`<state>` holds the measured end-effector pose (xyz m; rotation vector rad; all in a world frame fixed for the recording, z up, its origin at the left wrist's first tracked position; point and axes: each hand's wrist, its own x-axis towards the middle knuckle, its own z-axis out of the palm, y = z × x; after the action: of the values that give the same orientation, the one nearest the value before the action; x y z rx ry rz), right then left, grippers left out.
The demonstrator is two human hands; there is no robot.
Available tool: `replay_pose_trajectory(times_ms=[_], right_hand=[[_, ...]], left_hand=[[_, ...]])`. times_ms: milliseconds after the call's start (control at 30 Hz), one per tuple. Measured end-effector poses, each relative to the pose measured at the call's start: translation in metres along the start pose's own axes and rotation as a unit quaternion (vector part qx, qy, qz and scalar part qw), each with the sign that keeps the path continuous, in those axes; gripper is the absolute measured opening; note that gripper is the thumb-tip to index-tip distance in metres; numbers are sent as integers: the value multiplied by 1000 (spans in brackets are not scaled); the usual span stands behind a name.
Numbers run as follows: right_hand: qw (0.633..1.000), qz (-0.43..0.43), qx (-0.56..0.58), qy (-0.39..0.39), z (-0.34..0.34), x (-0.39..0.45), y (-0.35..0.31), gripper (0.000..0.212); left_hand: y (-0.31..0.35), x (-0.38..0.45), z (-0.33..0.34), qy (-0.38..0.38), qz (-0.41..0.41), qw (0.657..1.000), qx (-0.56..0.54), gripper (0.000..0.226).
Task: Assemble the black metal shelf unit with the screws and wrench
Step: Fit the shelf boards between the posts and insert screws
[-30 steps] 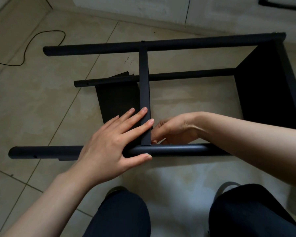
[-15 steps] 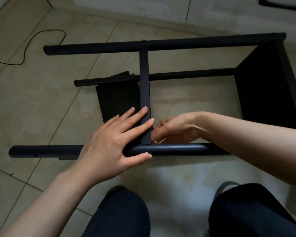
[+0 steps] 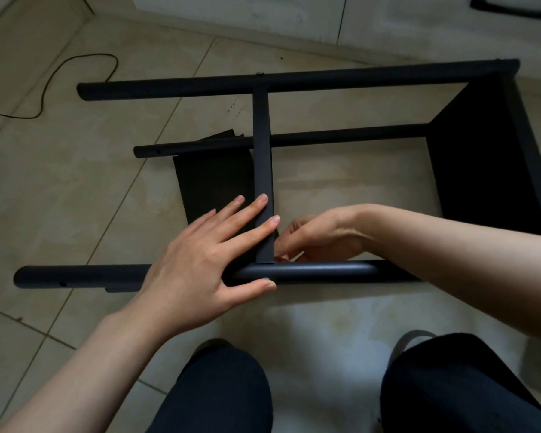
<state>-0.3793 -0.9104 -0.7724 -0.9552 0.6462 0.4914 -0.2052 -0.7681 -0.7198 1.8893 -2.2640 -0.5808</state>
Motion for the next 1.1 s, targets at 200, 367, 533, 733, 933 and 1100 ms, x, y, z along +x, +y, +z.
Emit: replay_pose_trajectory(times_ms=[200,367,533,733,933,1100], right_hand=[[1000,-11,-2,-1,1,3,-2,13],[1000,-8,-13,4,-5,1,-2,20],[1000,-9,-1,17,2,6,-1,15],[1000,6,-5,4,-4,-3,-5,16],[1000,18,-16,6,3,3,-6,14],[1000,15,0,-9,-3,-6,-7,15]], left_hand=[[0,0,0,-3,-1,1000,5,76],[0,0,0,-2,-1,1000,3,76],[0,-1,0,2,2,1000,1,76],[-1,0,1,2,5,1000,5,76],[-1,-1,2,8,8,1000,12,76],[-1,-1,2,10,13,1000,15,77]])
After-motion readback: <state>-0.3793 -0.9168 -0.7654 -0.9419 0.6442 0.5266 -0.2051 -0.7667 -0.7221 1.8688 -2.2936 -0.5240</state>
